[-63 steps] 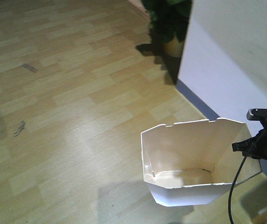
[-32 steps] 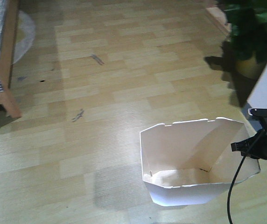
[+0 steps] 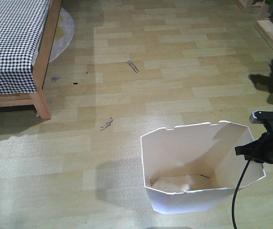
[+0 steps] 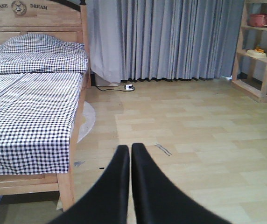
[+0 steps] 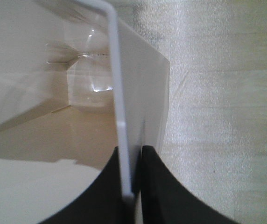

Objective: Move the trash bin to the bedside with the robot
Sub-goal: 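Turn the base away from the desk carrying the bin in the right gripper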

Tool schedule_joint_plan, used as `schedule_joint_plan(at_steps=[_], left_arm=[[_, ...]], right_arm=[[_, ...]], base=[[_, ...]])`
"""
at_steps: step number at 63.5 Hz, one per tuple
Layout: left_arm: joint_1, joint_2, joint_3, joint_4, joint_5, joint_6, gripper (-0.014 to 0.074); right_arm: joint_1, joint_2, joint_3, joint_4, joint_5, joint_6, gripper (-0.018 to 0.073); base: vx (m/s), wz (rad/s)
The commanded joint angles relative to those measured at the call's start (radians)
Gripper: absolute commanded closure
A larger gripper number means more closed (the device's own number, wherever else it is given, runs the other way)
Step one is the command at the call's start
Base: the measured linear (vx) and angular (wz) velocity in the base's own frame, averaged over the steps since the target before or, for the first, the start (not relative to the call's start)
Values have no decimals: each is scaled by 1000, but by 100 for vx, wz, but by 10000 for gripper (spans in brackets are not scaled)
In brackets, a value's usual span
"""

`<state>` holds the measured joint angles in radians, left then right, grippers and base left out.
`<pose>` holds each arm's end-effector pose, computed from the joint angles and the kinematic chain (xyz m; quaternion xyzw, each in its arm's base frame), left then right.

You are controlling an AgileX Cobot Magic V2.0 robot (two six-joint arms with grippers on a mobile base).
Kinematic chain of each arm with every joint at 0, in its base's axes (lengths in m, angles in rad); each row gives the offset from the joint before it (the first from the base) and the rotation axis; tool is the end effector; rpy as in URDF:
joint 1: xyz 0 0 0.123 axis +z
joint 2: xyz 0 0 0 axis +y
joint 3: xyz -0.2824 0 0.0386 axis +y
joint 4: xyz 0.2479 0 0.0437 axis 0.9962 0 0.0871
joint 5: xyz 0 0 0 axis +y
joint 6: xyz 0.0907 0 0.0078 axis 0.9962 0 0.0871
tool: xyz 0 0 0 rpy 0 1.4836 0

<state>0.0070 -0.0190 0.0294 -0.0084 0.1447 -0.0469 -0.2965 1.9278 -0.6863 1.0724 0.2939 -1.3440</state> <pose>0.0561 0.0003 0.1910 -0.0223 0.7304 -0.0169 0.6825 0.2746 -0.0596 0.0689 -0.0144 0.9826 0.0827 0.1658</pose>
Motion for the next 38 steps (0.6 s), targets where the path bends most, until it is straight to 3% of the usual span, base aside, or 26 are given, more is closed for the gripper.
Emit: schedule_joint_plan(at_steps=[1, 38], left_arm=[[-3, -10, 28, -9, -72, -9, 602], [-3, -10, 28, -9, -72, -9, 602]], right_arm=[[-4, -64, -23, 54, 65, 13, 565], [-4, -64, -23, 54, 65, 14, 565]], base=[[23, 8], [30, -2]])
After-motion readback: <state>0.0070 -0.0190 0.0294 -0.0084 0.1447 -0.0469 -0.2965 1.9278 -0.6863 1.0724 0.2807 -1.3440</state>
